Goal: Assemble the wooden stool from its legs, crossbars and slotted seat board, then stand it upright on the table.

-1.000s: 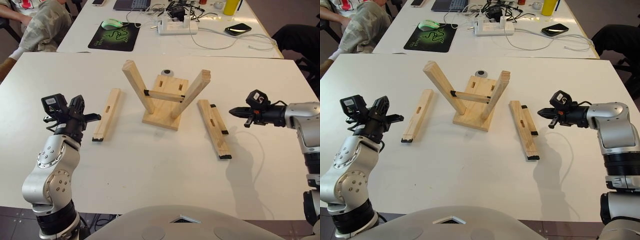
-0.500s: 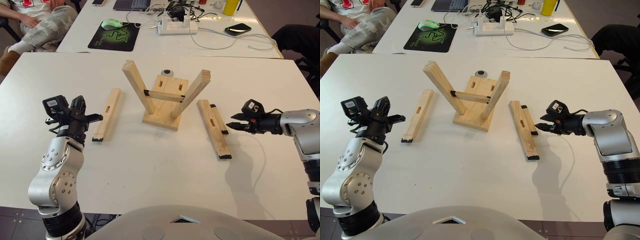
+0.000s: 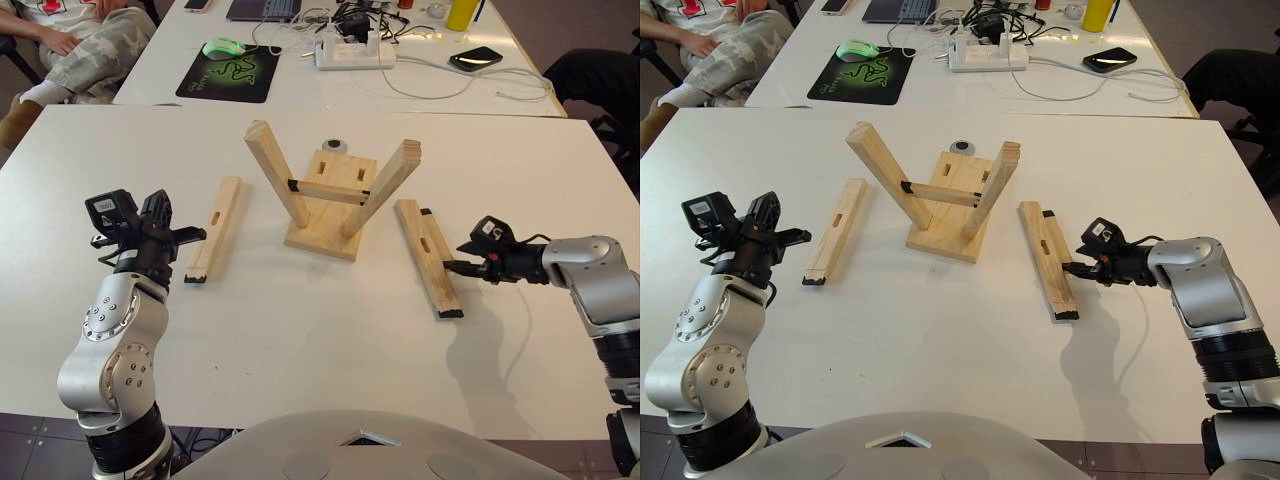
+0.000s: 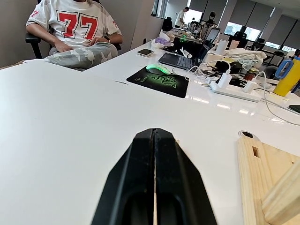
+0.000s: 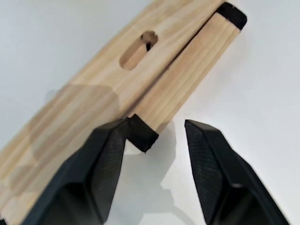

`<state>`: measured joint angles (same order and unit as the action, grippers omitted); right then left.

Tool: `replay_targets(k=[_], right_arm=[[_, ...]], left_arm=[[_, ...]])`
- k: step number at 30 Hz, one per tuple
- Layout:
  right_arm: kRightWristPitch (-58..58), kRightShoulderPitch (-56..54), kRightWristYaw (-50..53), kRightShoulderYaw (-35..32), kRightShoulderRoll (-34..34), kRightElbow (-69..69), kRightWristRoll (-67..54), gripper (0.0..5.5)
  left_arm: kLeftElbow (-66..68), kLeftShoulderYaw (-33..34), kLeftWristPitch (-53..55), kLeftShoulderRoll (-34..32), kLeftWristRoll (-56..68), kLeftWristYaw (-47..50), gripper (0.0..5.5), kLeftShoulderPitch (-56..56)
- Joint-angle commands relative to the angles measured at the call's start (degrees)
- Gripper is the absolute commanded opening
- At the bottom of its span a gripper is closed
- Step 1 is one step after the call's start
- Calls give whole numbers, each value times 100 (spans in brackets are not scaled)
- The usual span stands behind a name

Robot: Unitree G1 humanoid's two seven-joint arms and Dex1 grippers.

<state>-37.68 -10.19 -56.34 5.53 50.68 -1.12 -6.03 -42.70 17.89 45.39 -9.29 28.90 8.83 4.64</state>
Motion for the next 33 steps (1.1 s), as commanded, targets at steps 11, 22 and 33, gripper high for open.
replay_targets(k=[11, 22, 33], right_arm=[[-22, 33, 502, 269, -299, 111, 205, 224], [176, -158, 984, 259, -410, 673, 432, 224], [112, -181, 1021, 272, -402, 852, 435, 210]], left_arm=[[4, -60, 12, 3, -90, -24, 0, -170], [45, -127, -20, -1, -173, -39, 0, -226], [48, -180, -65, 19, -223, -49, 0, -232]])
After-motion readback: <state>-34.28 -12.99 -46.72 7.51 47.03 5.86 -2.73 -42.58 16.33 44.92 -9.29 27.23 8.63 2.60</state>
